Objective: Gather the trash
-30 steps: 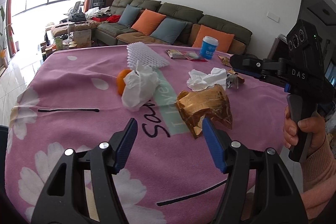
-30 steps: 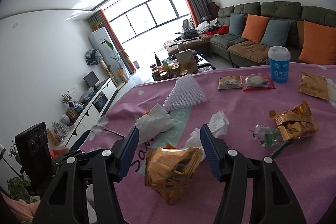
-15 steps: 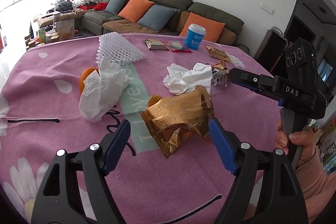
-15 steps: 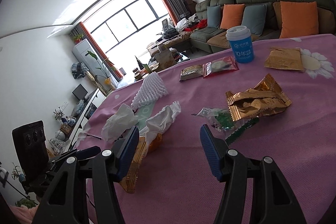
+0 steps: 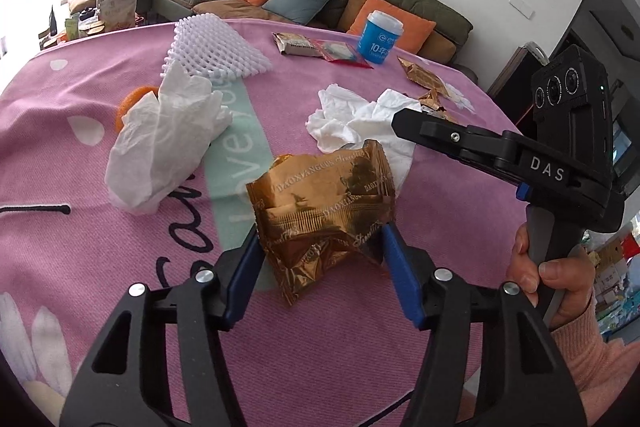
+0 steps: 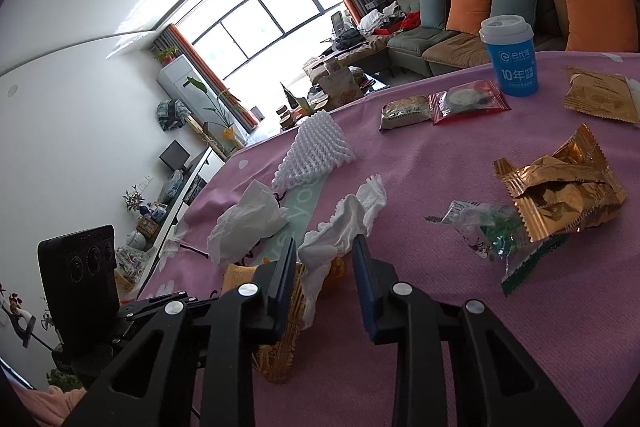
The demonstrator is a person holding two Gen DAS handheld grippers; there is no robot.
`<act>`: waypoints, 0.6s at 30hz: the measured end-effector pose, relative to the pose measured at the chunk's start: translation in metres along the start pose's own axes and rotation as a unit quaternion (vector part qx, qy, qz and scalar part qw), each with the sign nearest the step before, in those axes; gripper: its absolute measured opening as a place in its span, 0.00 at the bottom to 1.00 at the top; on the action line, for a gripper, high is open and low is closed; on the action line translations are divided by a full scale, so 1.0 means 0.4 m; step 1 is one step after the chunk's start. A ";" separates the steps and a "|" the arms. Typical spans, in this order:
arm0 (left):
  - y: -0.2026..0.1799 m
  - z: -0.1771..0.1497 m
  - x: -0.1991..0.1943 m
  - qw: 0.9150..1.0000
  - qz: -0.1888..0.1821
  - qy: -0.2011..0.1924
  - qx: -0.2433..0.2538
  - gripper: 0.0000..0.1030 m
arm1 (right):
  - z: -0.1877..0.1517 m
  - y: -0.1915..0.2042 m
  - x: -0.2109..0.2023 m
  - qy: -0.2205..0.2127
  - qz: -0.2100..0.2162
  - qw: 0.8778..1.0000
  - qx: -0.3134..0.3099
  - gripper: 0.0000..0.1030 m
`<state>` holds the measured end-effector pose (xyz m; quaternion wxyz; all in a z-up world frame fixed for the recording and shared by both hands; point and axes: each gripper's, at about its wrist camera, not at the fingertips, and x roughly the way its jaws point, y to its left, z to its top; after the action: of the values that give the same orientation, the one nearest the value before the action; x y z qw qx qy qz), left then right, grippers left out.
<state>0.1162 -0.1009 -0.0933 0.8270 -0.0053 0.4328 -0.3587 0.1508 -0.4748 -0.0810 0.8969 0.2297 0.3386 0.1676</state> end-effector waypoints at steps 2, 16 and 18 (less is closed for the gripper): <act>-0.002 -0.005 -0.010 1.000 0.007 -0.006 0.005 0.56 | 0.000 0.000 0.001 0.002 0.002 1.000 0.001 0.10; 0.030 -0.085 -0.171 0.996 0.052 -0.058 0.035 0.55 | 0.026 0.042 -0.070 -0.050 0.011 0.998 -0.021 0.03; 0.047 -0.094 -0.196 0.996 0.060 -0.064 0.030 0.55 | 0.031 0.053 -0.075 -0.053 0.015 0.998 -0.026 0.03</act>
<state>0.0712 -0.0288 -0.0671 0.8731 0.0223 0.3673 -0.3198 0.1348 -0.4742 -0.0458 0.9167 0.2194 0.2830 0.1772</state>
